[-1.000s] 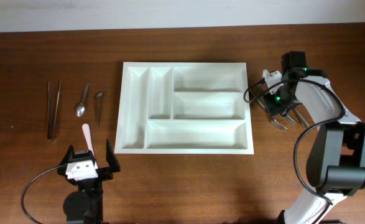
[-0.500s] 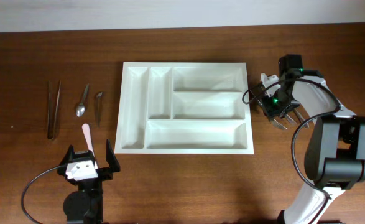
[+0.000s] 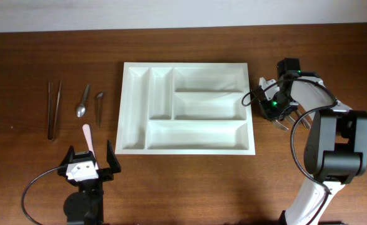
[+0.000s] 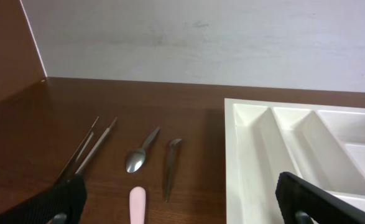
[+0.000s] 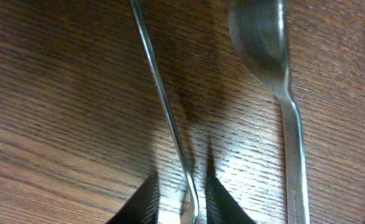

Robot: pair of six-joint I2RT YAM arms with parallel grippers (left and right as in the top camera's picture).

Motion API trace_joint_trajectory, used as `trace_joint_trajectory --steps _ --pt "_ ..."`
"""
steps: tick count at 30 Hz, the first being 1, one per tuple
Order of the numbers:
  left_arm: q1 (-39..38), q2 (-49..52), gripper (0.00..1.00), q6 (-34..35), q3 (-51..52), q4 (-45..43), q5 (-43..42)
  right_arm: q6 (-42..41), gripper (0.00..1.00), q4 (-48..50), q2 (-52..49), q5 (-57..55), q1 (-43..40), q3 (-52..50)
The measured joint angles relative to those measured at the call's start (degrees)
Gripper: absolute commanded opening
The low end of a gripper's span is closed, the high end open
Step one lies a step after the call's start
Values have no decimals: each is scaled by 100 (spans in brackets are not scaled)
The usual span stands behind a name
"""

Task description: Pack container

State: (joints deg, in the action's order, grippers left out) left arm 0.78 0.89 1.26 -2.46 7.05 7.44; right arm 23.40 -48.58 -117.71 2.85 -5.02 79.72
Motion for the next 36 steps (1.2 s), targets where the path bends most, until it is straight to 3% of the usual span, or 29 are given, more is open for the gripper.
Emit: trace_joint_trajectory --steps 1,13,26,36 --pt "2 0 99 -2 0 0 0 39 4 4 0 7 0 0" --pt "0 0 99 0 0 0 0 39 4 -389 -68 144 0 162" --pt "0 0 99 0 0 0 0 -15 4 -1759 -103 208 0 1917" --pt "2 0 99 0 0 0 -4 264 4 -2131 -103 555 341 2221"
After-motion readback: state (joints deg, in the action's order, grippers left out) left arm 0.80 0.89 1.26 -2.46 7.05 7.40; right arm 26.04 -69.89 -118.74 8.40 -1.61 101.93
